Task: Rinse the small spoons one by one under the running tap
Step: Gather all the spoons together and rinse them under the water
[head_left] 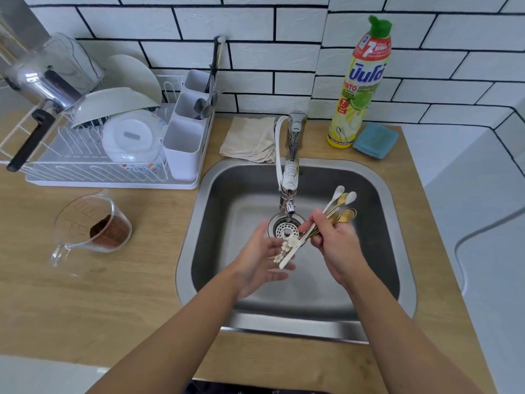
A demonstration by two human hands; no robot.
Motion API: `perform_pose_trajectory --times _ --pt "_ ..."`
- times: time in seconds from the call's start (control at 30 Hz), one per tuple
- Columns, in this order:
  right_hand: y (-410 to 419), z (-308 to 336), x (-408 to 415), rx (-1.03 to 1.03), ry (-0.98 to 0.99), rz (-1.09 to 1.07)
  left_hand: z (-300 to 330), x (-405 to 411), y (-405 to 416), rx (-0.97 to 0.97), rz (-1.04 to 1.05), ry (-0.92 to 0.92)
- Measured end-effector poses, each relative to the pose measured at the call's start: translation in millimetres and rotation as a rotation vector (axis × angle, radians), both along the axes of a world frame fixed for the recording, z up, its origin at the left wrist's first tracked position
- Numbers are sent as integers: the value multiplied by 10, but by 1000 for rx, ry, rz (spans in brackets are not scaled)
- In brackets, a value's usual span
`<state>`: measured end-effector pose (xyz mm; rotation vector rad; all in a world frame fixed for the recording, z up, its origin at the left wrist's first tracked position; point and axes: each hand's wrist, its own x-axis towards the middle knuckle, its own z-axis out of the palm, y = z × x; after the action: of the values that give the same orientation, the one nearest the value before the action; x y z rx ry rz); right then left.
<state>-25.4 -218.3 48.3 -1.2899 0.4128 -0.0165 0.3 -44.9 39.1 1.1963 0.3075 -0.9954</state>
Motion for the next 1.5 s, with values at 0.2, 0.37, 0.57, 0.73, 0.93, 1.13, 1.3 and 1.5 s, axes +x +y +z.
perform_pose_trajectory --times 0.2,0.37,0.57,0.73,0.93,1.13,1.3,1.5 --pt "317 -73 -50 -192 -1 -107 72 38 -238 -200 567 150" --pt "265 -59 -38 -148 -2 -79 72 37 -244 -150 712 94" --pt "361 -160 -79 -112 8 -52 156 65 -300 -47 708 1" --pt "282 -178 -32 45 -20 -140 143 50 -287 -28 677 -41" --pt "378 -184 -124 35 1 -80 161 -9 -289 56 625 -81" --pt "192 328 -380 -77 -124 -22 333 26 -23 90 669 -265" --pt "282 1207 -135 -82 -398 5 863 330 347 -9 767 -443" --pt "872 1808 1073 -244 -421 31 1526 1029 801 -5 898 -606"
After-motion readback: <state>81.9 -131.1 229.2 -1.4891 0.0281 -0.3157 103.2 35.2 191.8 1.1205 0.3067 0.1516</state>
